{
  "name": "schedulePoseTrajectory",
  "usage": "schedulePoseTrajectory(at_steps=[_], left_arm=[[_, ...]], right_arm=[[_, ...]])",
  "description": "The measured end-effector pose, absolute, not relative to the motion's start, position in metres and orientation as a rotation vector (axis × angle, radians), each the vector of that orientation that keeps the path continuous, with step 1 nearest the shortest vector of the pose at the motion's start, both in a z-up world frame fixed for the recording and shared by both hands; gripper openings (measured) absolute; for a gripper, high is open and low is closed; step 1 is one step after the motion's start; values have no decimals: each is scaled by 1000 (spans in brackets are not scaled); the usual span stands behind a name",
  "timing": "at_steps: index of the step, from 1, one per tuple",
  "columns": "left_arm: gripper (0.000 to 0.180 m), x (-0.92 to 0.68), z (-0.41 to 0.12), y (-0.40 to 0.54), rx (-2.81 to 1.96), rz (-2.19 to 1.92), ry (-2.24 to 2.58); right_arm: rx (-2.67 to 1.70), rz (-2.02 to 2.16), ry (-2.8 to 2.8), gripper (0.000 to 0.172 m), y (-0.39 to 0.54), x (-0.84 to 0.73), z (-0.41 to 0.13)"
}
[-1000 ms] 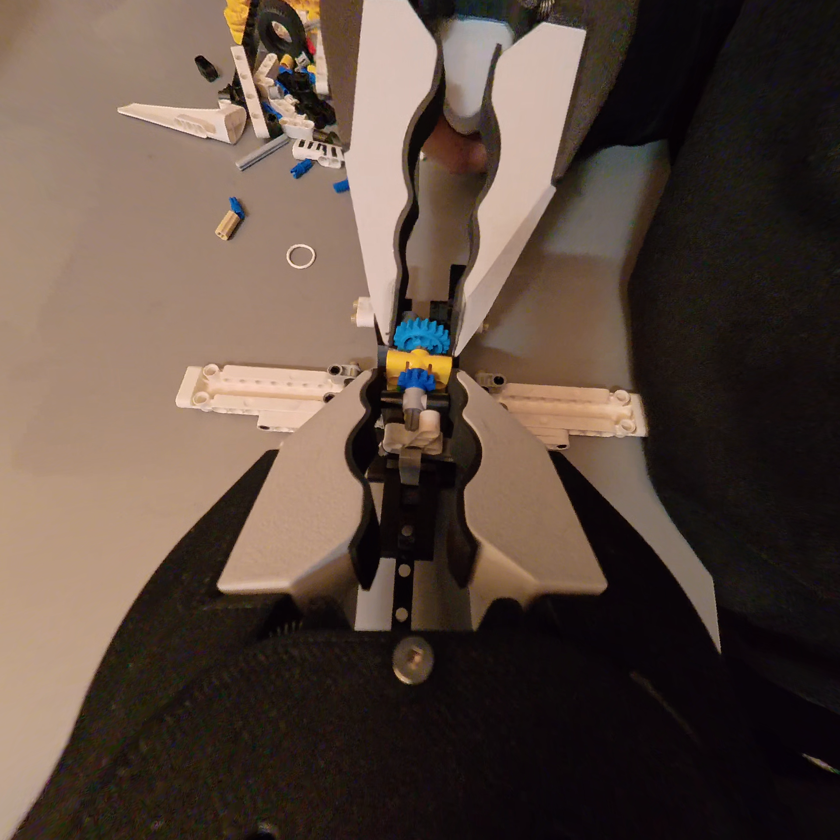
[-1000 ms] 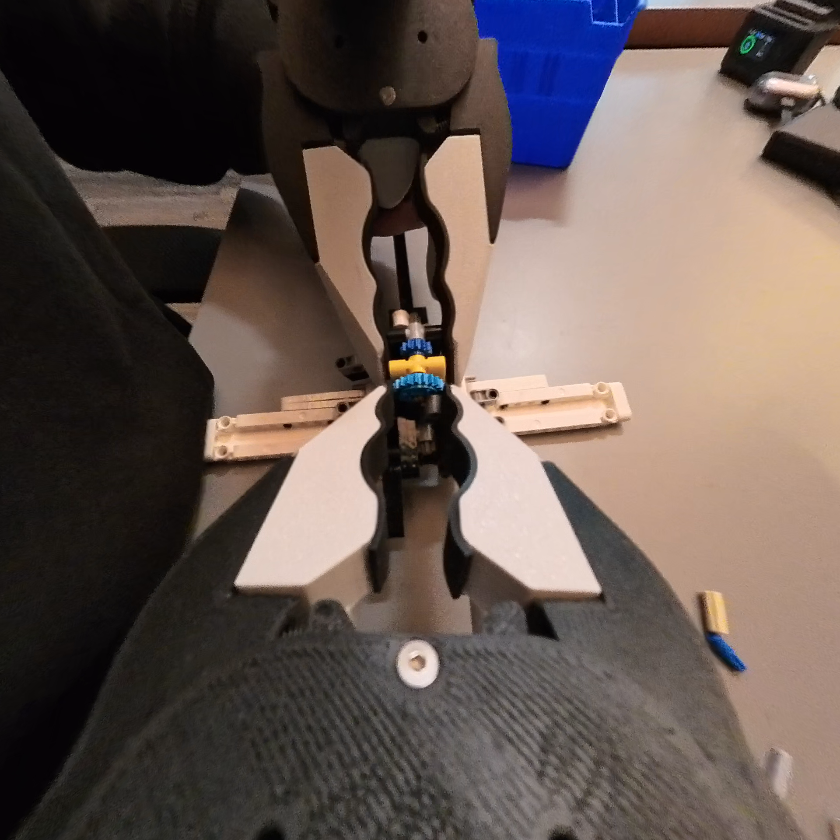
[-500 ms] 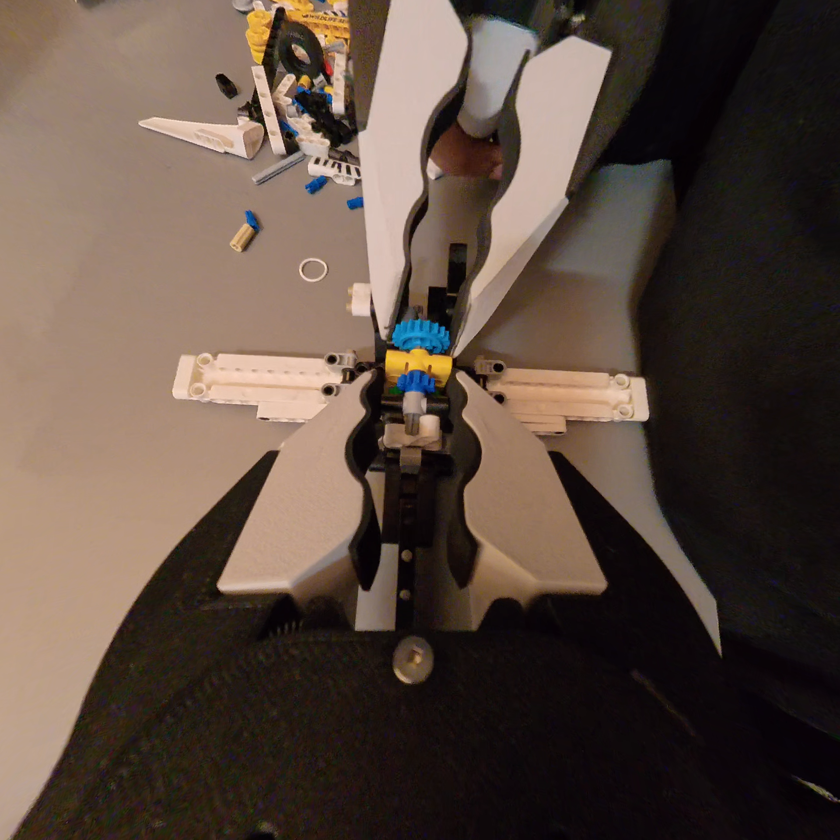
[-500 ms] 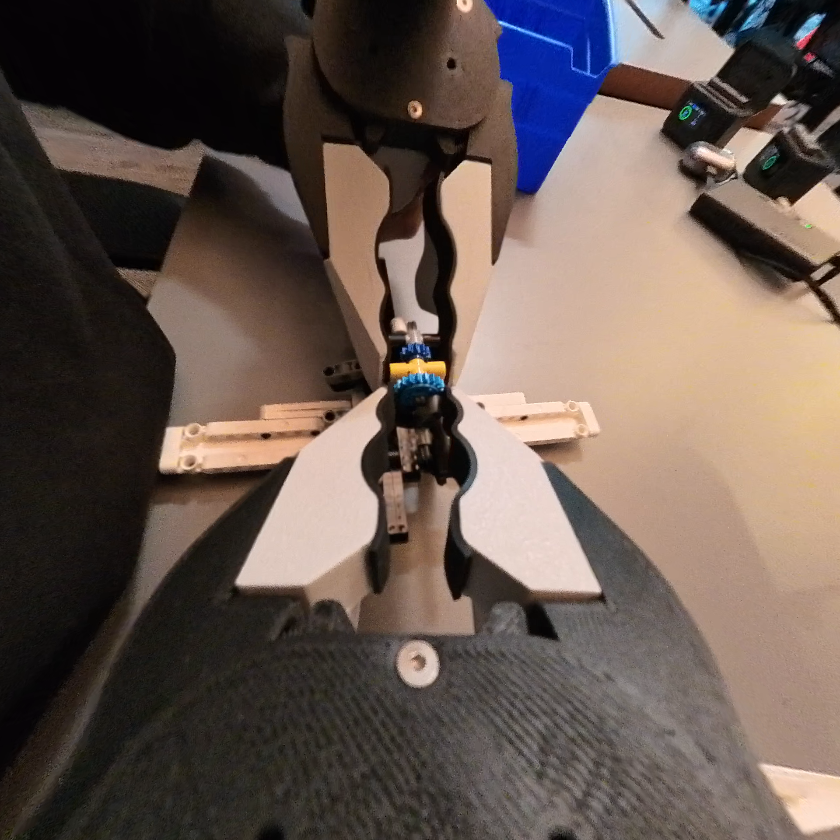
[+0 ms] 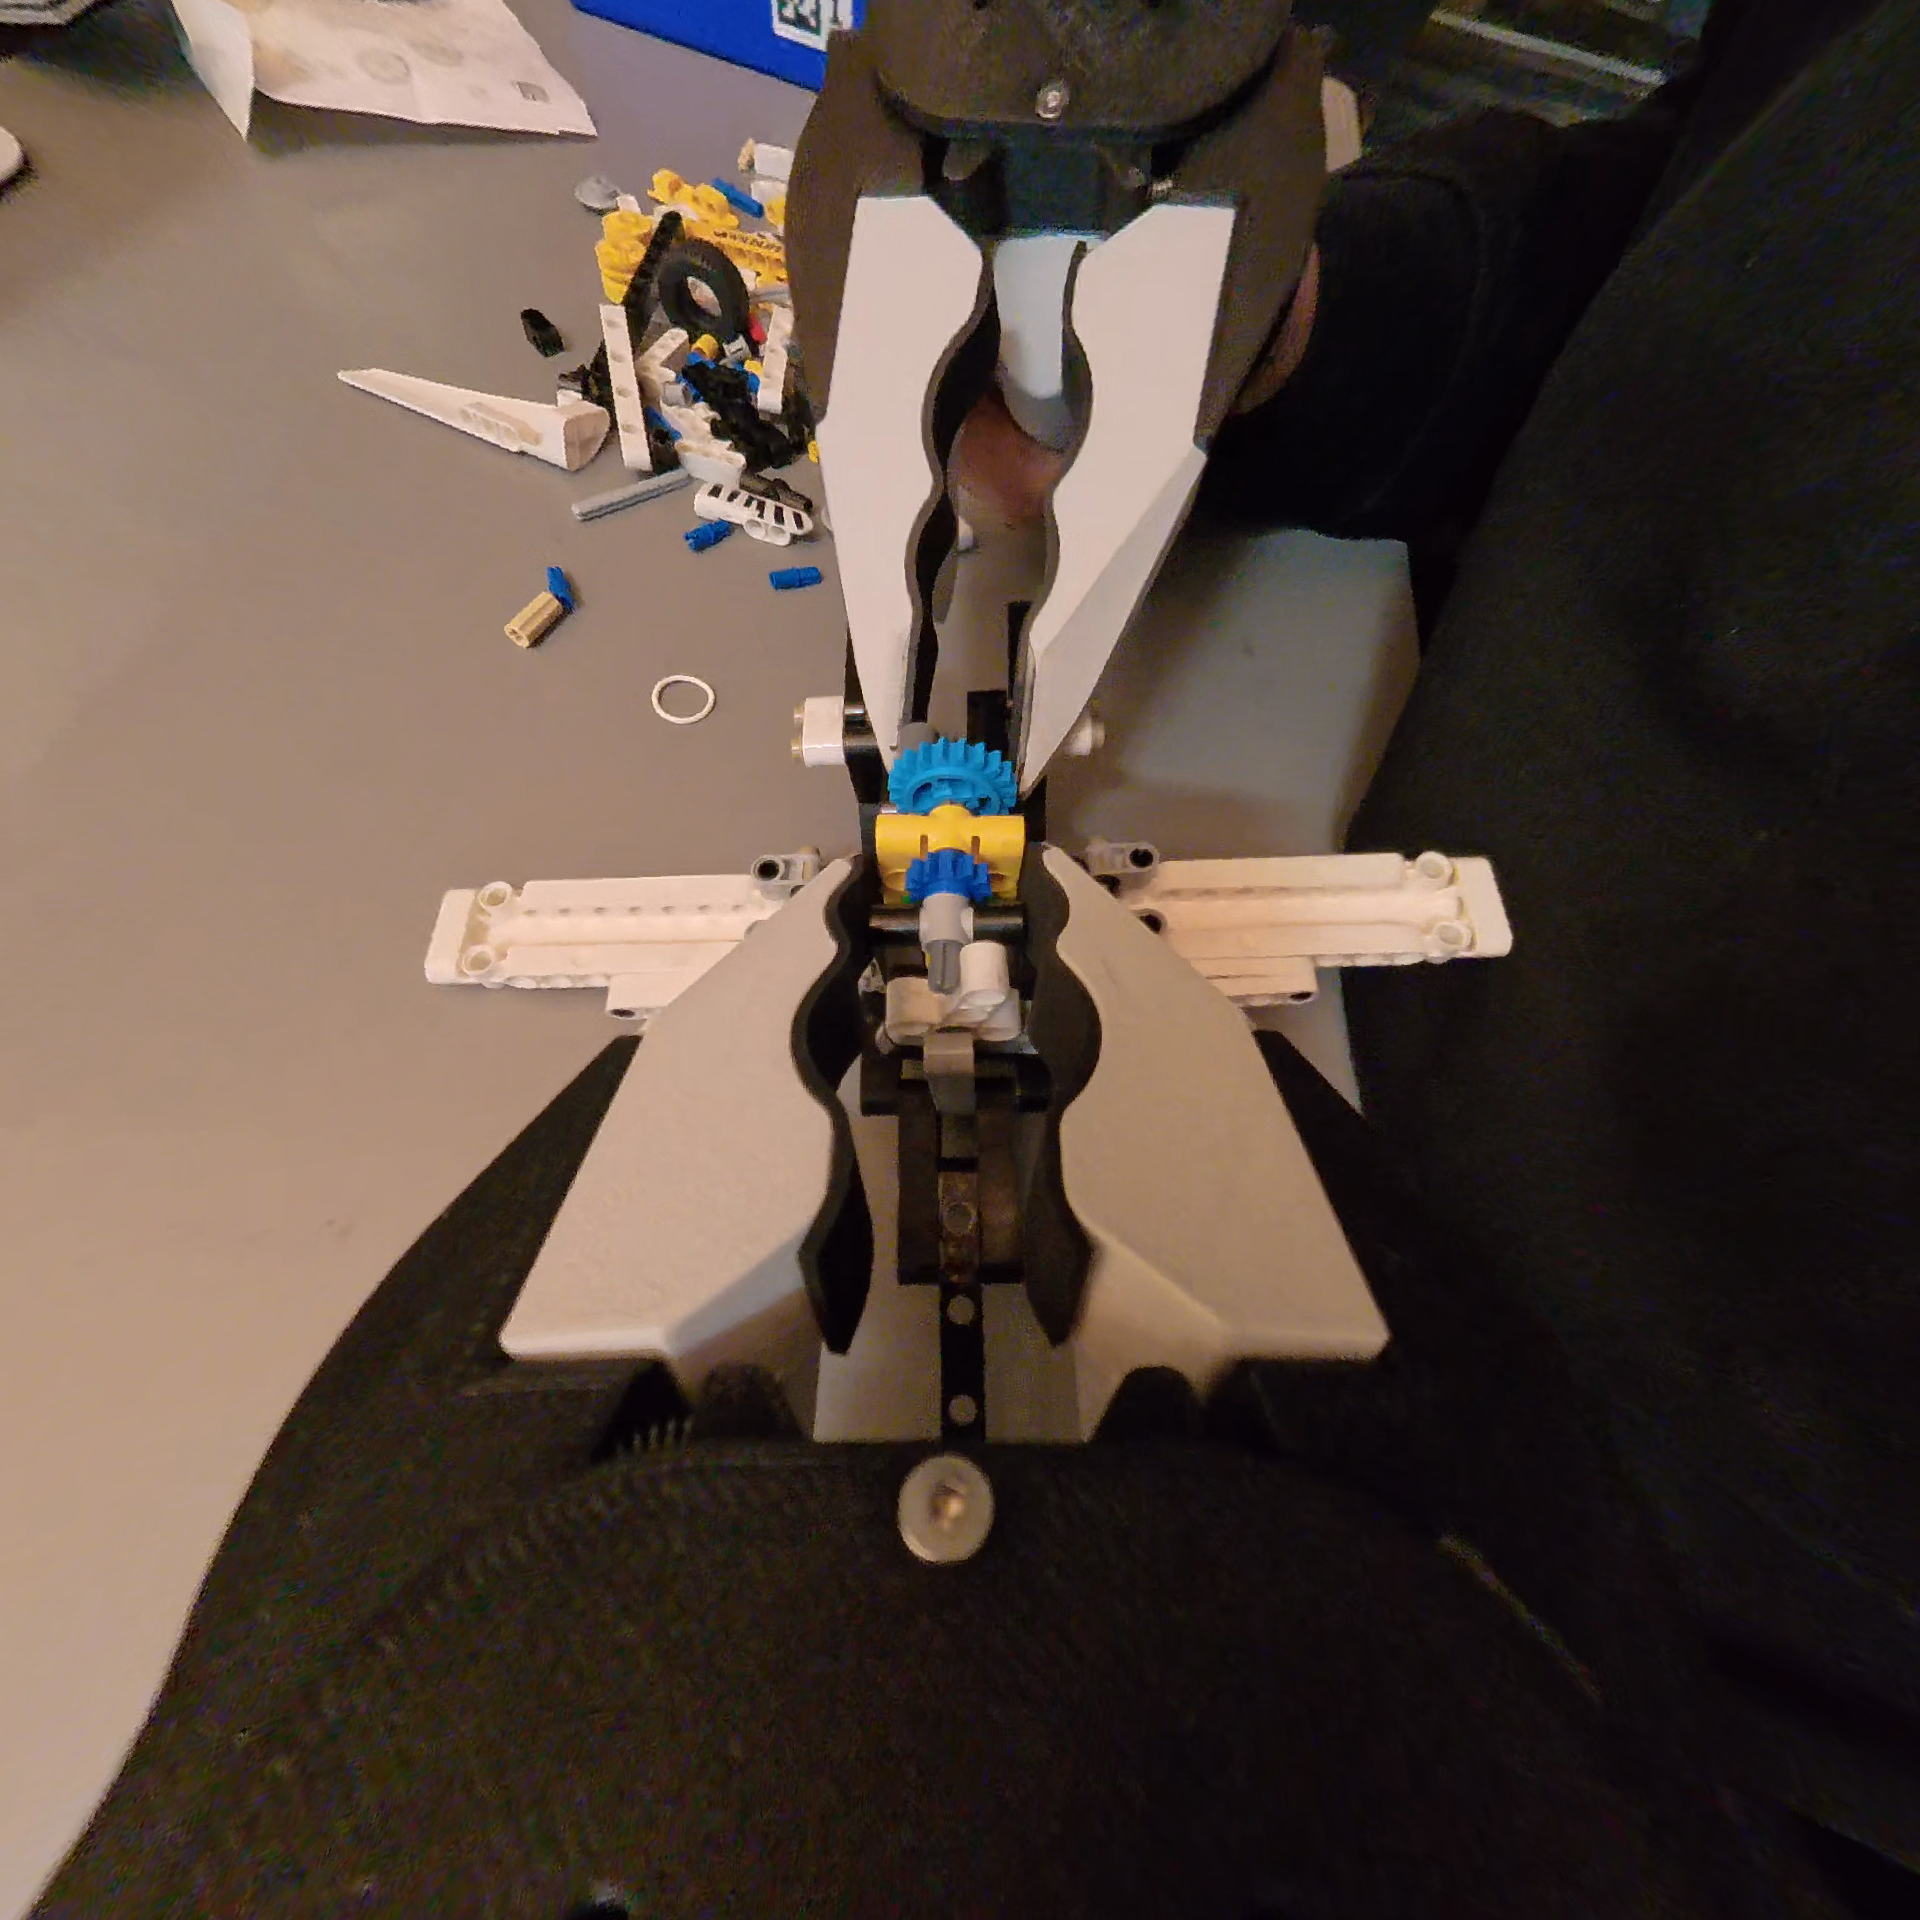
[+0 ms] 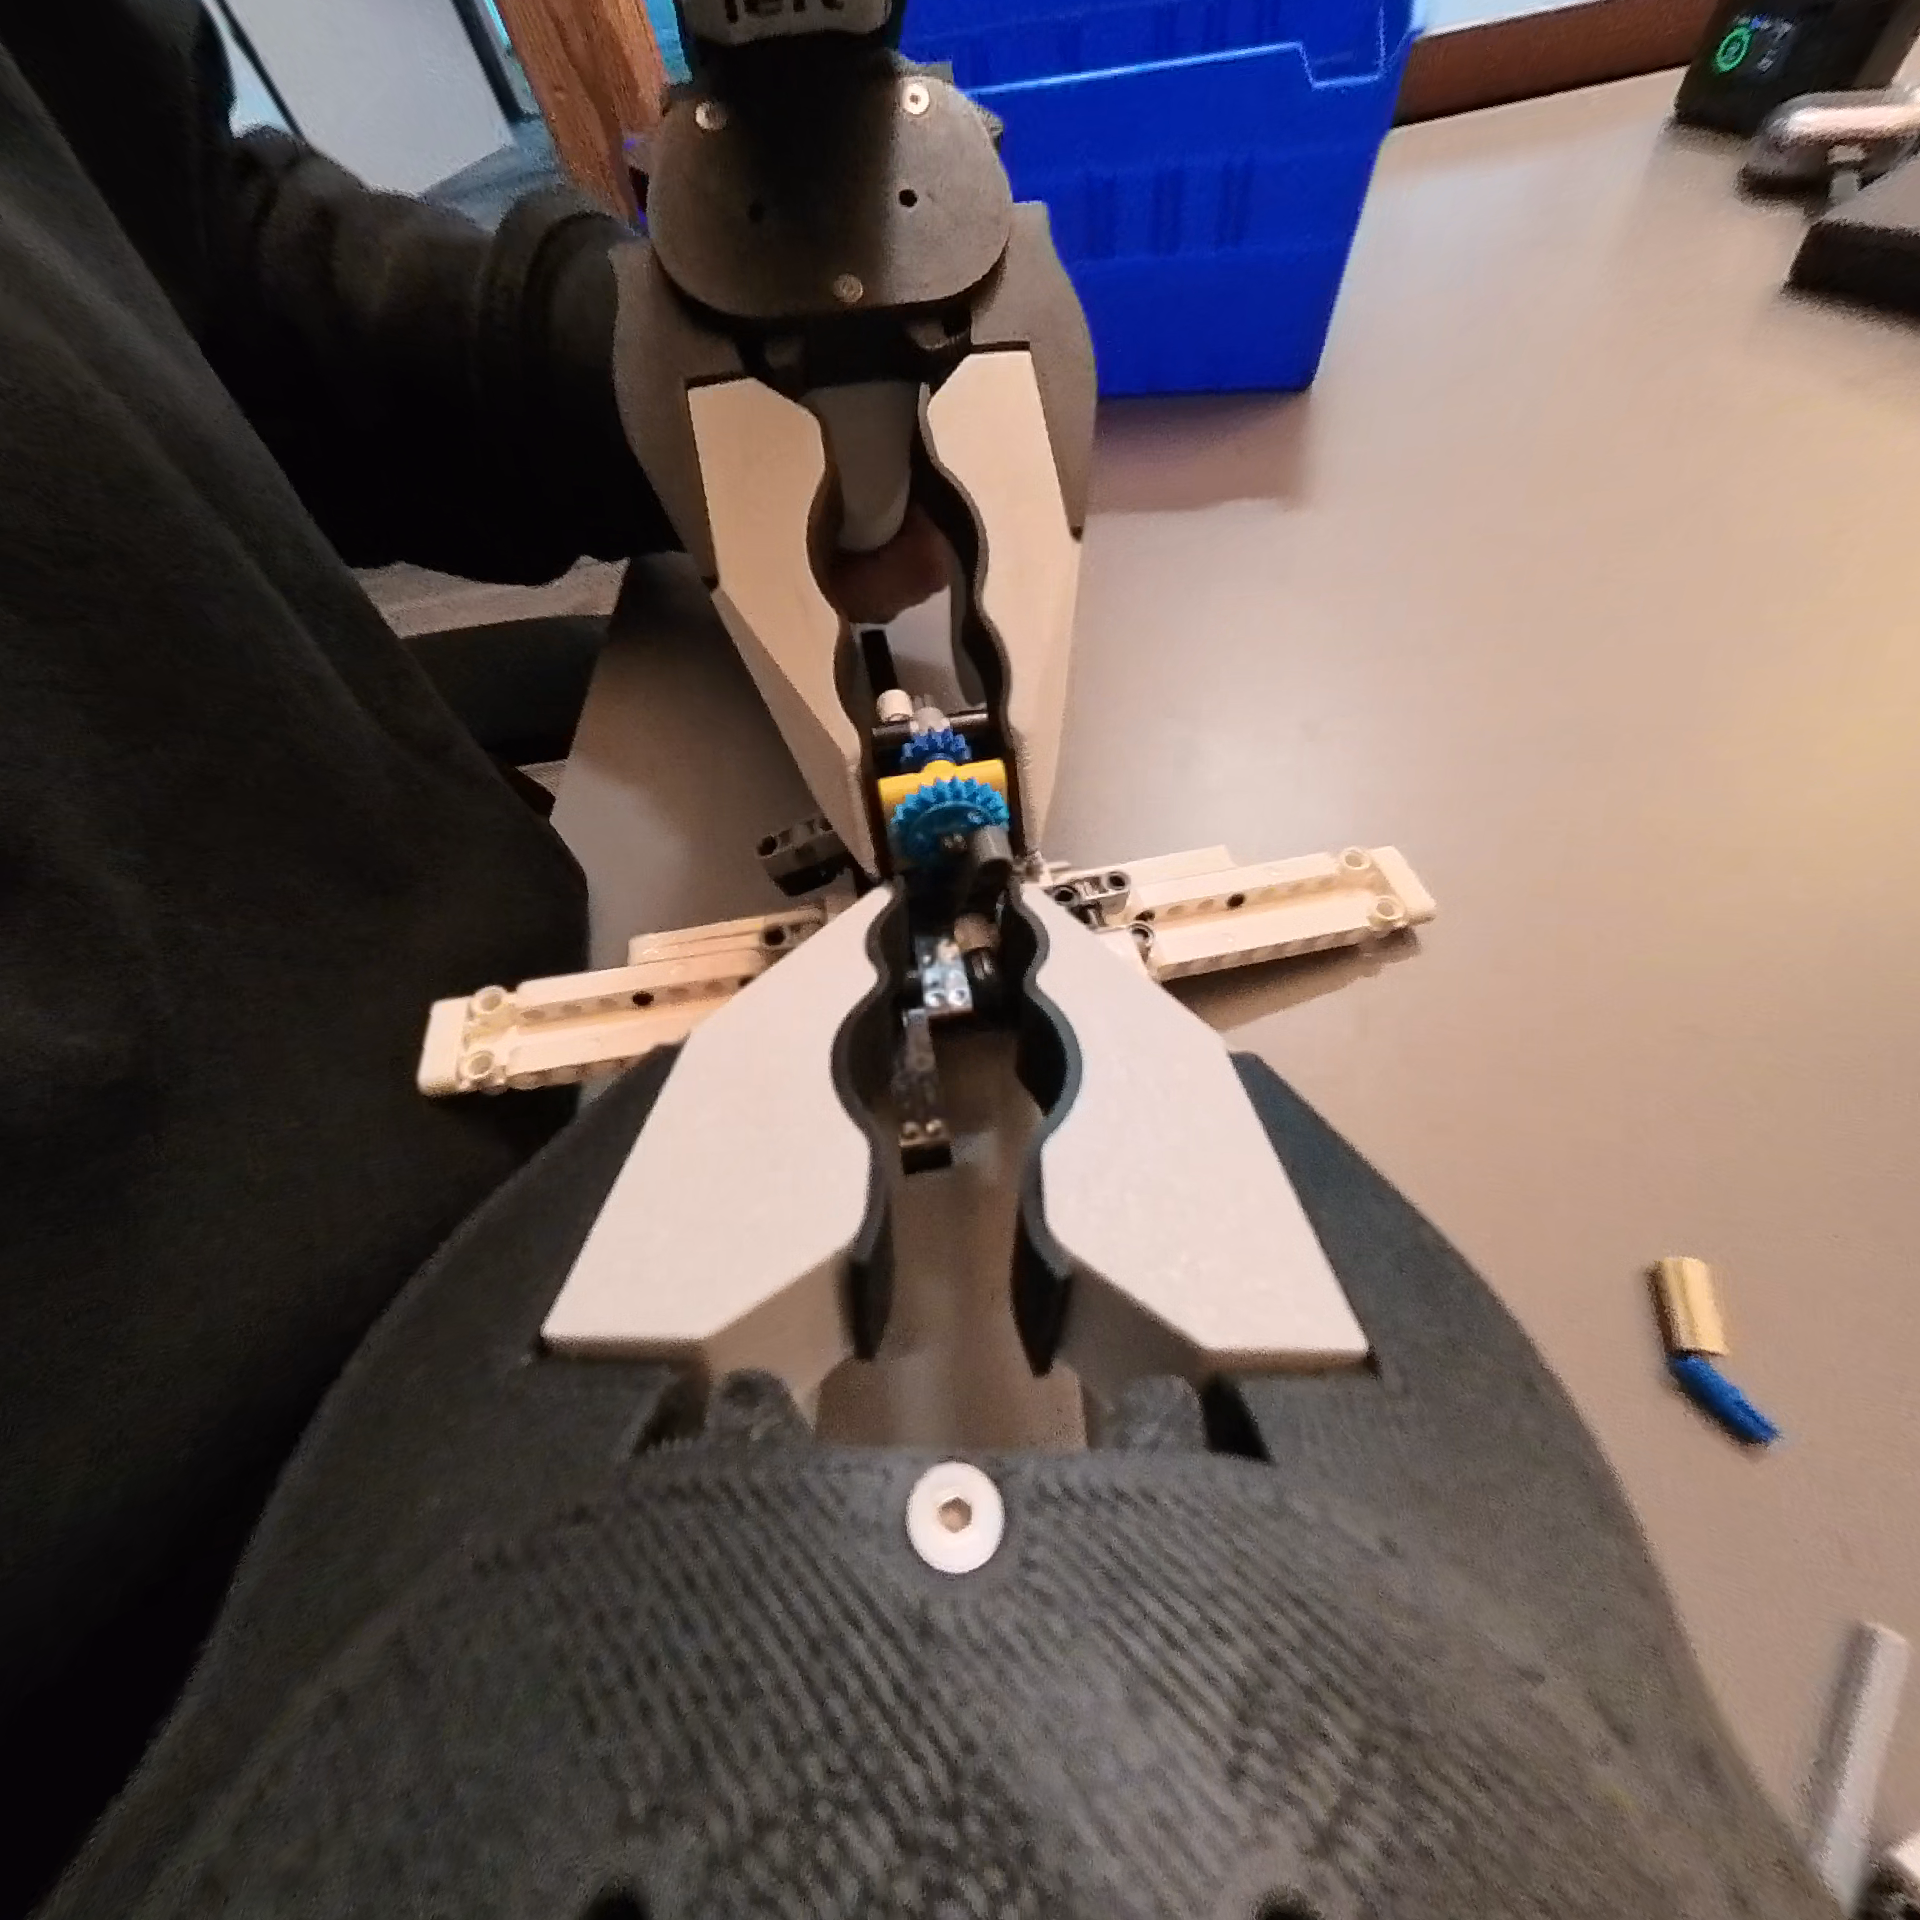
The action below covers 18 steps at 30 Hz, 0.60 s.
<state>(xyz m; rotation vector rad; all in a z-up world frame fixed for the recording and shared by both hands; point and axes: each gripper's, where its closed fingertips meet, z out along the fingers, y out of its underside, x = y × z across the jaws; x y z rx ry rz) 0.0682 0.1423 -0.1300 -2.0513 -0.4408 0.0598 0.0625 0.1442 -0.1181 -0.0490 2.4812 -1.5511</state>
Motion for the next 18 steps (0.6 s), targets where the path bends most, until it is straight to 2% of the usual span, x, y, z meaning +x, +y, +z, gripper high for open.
schedulePoseTrajectory(at_steps=[12,13,18], left_arm=[[28,72,-139,146,-2070,88,-439],[28,73,-141,147,-2089,117,-433],[28,77,-143,148,-2153,161,-399]], right_arm=[[-70,-1489,2521,15,146,64,-126],[-68,-1471,2534,6,147,64,-129],[-66,-1422,2537,5,149,69,-135]])
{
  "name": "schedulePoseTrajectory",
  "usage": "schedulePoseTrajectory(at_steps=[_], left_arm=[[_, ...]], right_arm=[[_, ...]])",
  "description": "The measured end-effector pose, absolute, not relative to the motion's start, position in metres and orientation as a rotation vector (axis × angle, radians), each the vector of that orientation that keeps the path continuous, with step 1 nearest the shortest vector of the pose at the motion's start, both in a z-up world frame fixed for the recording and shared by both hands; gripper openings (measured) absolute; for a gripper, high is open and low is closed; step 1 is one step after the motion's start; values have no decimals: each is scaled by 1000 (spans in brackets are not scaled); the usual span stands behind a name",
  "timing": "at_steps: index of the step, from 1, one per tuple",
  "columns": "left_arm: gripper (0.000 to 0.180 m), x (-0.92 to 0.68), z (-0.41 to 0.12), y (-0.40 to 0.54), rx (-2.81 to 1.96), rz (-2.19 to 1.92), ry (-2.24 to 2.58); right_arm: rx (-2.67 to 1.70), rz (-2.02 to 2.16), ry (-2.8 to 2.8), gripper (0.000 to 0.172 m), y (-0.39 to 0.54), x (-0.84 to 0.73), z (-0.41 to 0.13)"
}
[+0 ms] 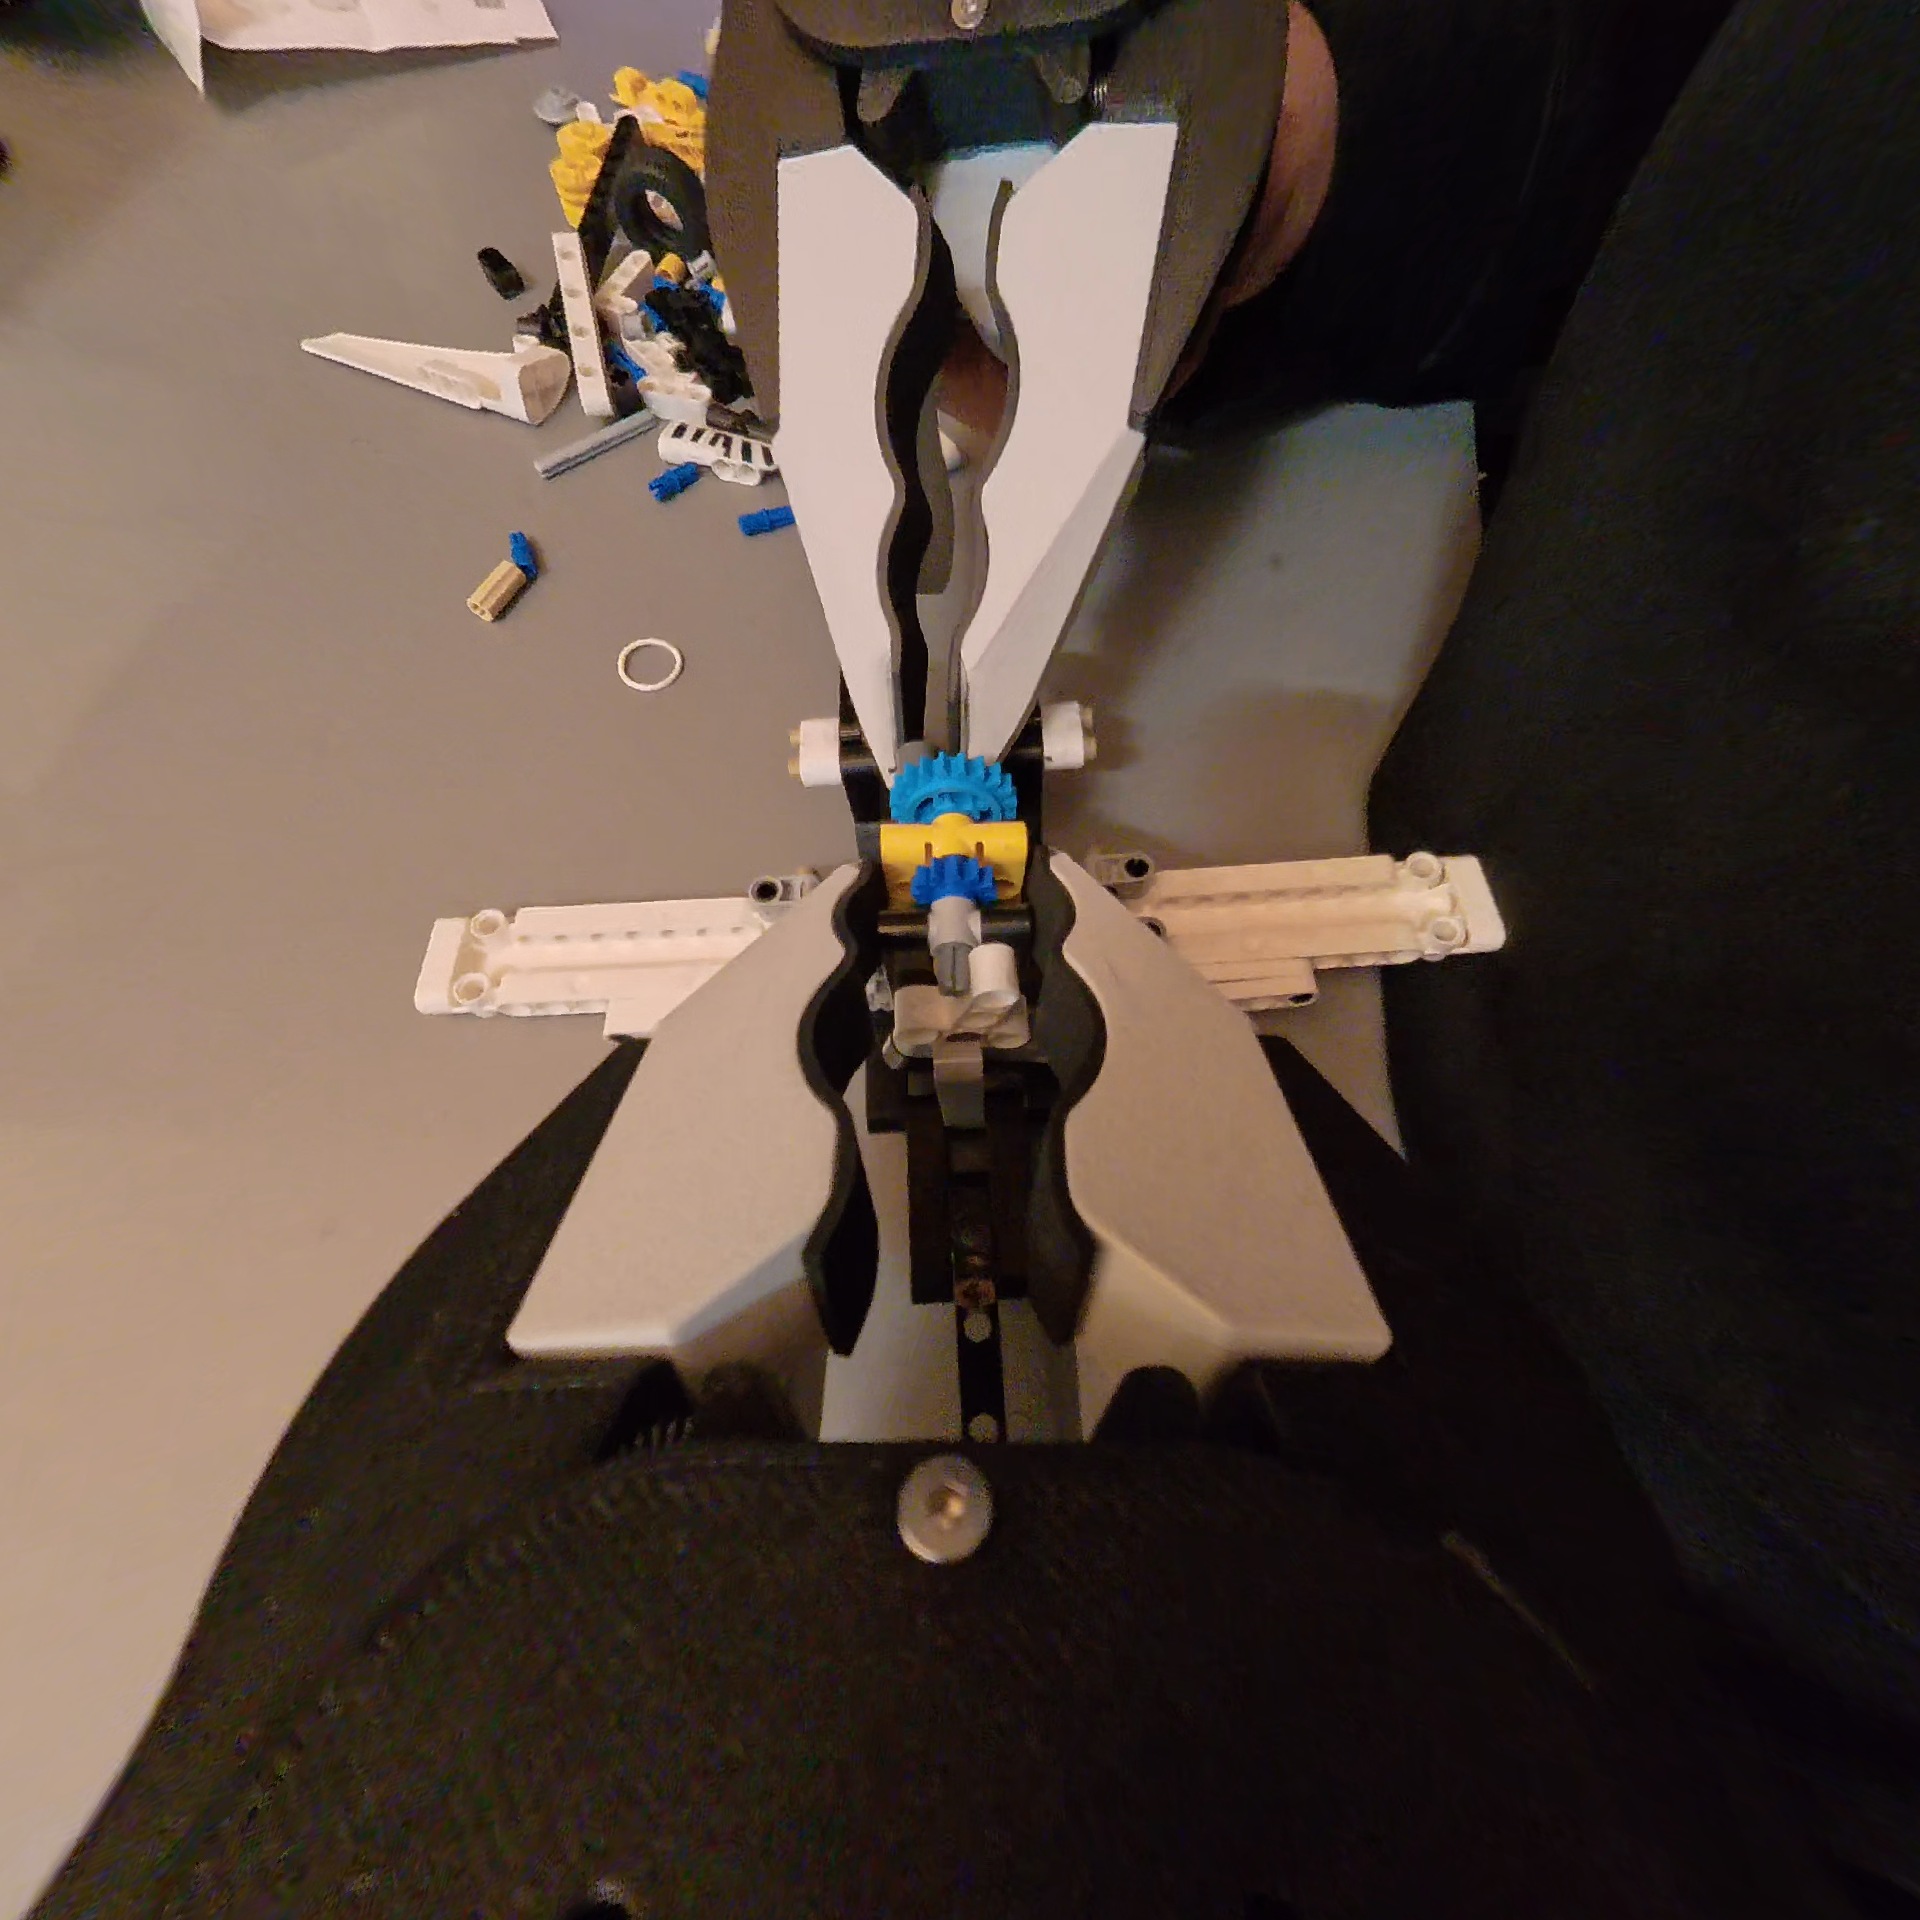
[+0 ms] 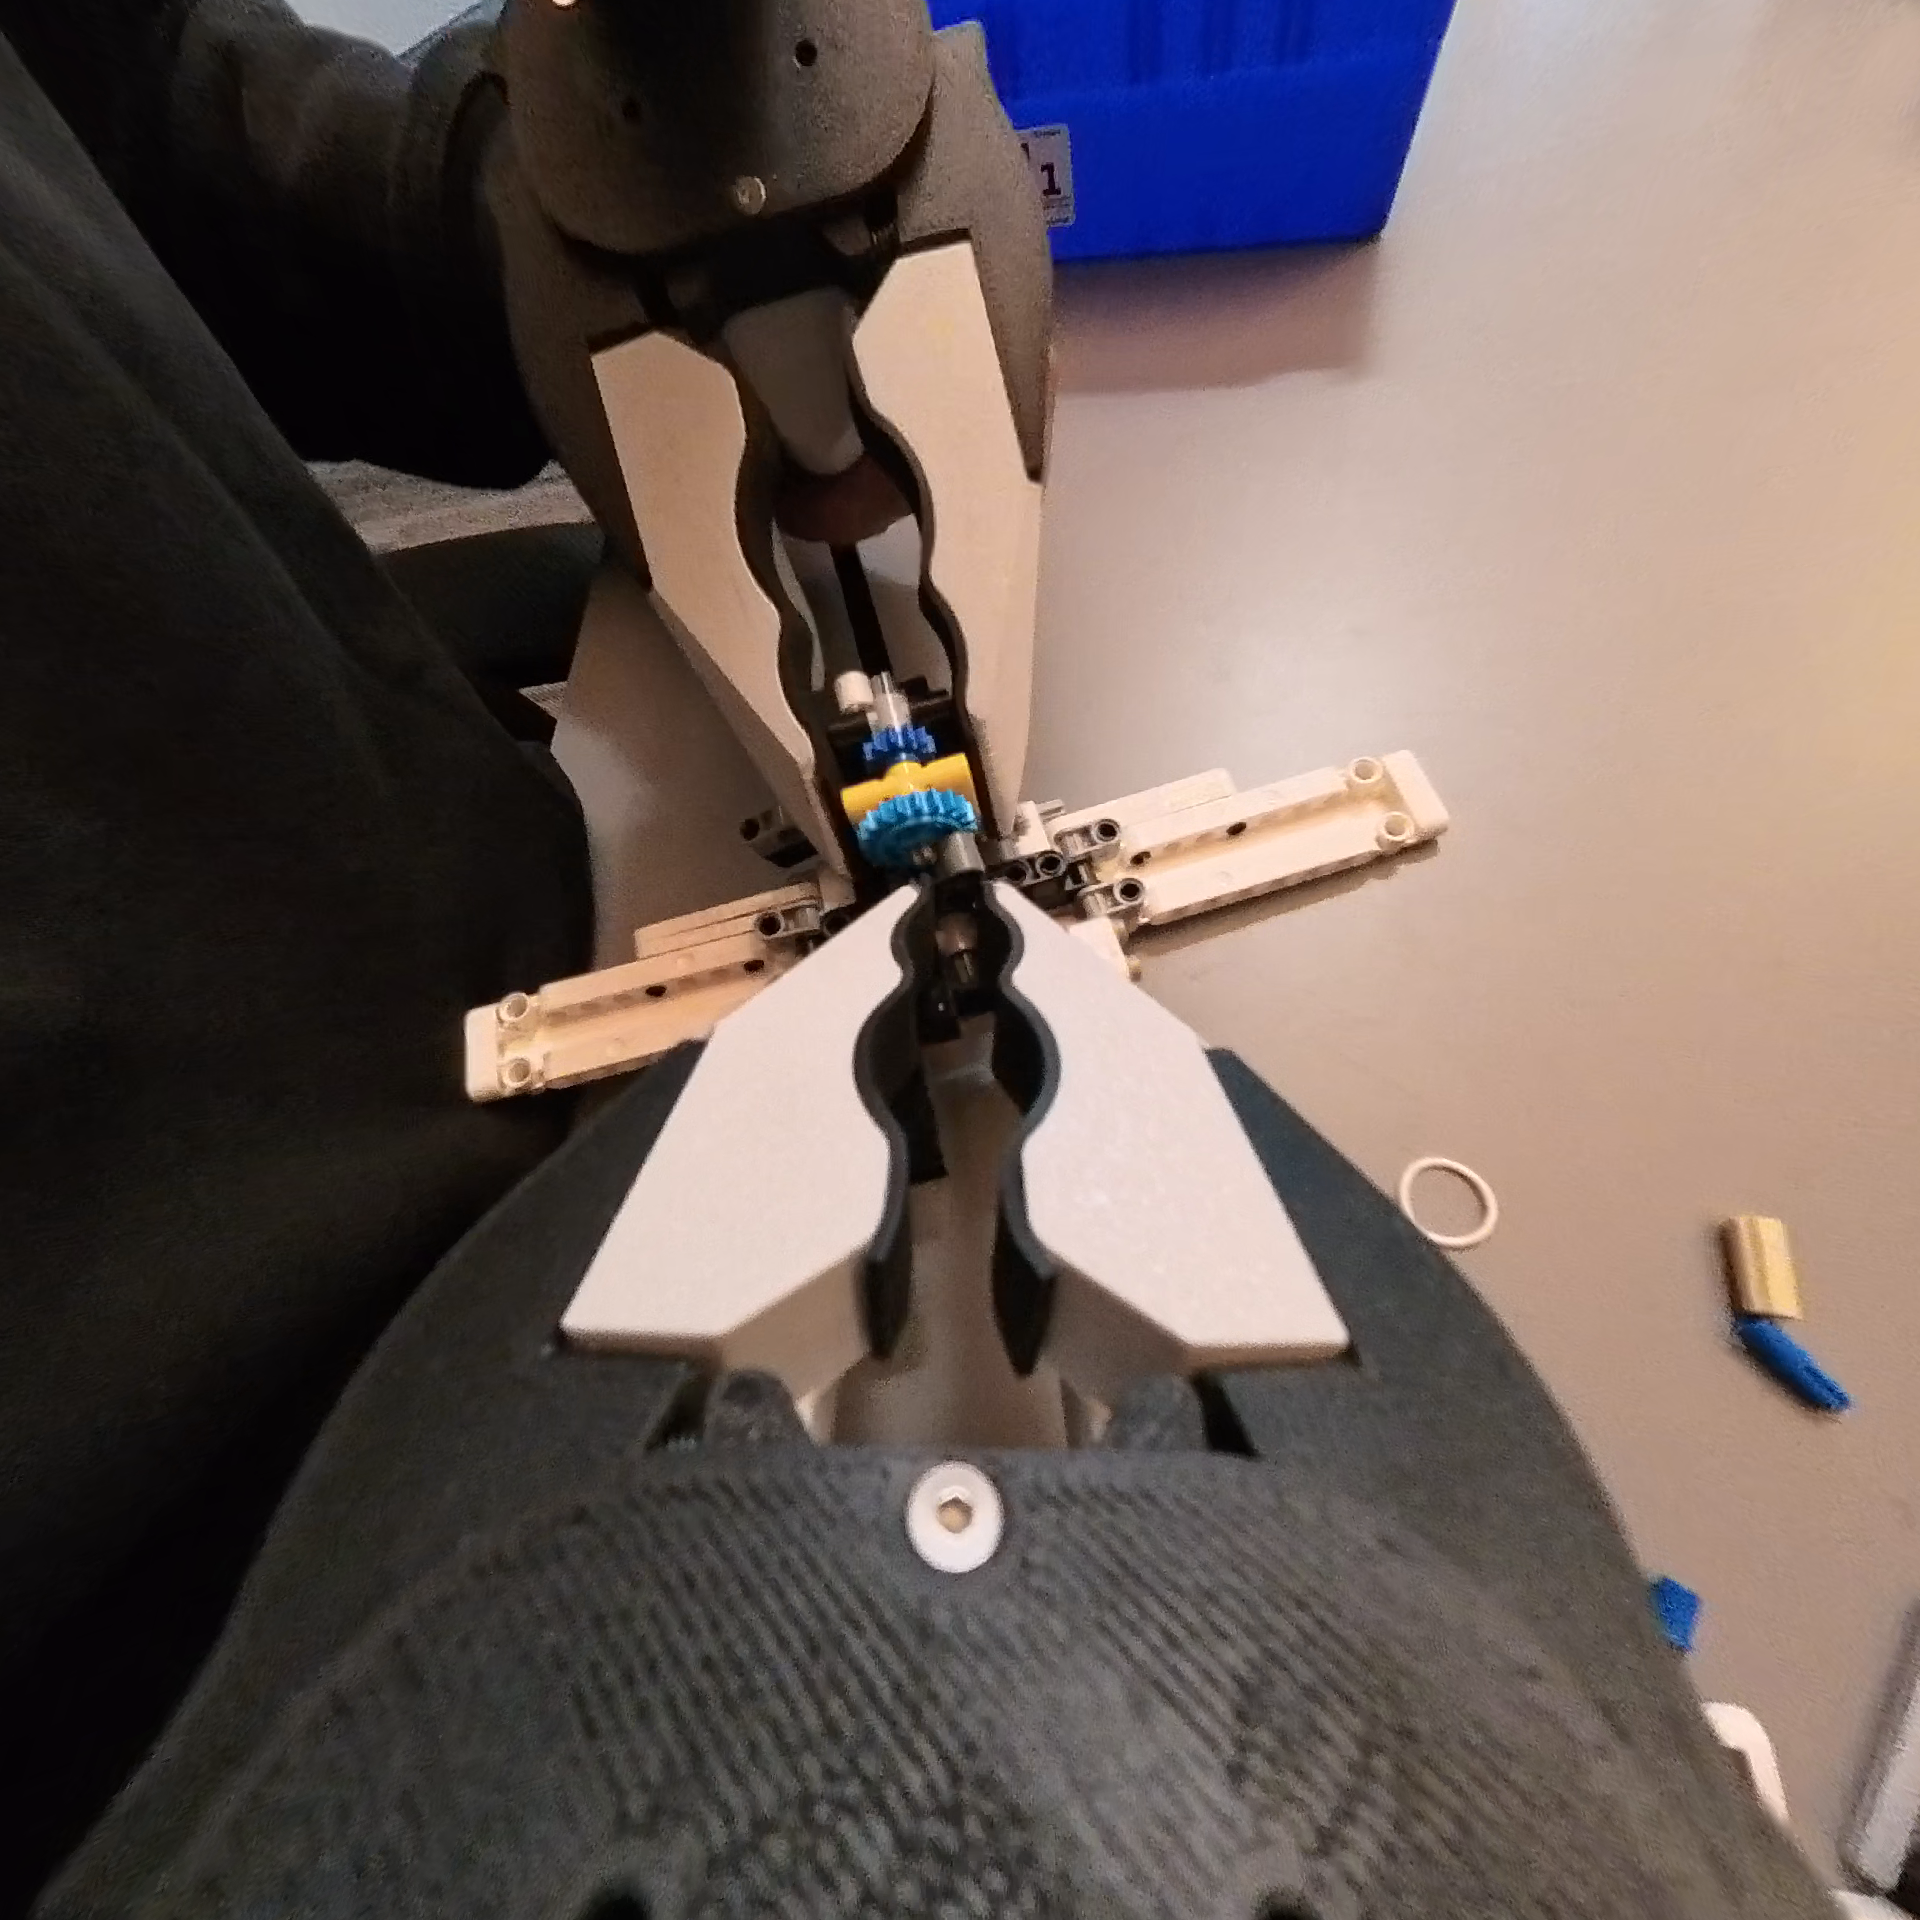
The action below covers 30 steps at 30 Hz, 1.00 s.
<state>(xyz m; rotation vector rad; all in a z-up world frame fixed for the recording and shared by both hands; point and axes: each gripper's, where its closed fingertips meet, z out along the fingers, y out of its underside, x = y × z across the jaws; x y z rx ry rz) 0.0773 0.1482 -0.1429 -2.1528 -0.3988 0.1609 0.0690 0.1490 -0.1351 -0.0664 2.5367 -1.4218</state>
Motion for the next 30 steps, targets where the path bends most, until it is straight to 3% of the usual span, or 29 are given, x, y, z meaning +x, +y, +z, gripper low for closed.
schedulePoseTrajectory(at_steps=[8,15,18,22,30], left_arm=[[29,77,-143,145,-2103,138,-494],[29,82,-144,130,-2143,137,-505],[29,79,-143,136,-2155,125,-467],[29,79,-143,142,-2161,110,-401],[30,80,-143,148,-2133,53,-389]], right_arm=[[-104,-1524,2592,5,149,71,-135],[189,-1672,2441,0,178,38,-120],[83,-1692,2300,1,164,56,-99],[-83,-1551,2399,14,146,71,-121],[-137,-1508,2302,9,147,76,-124]])
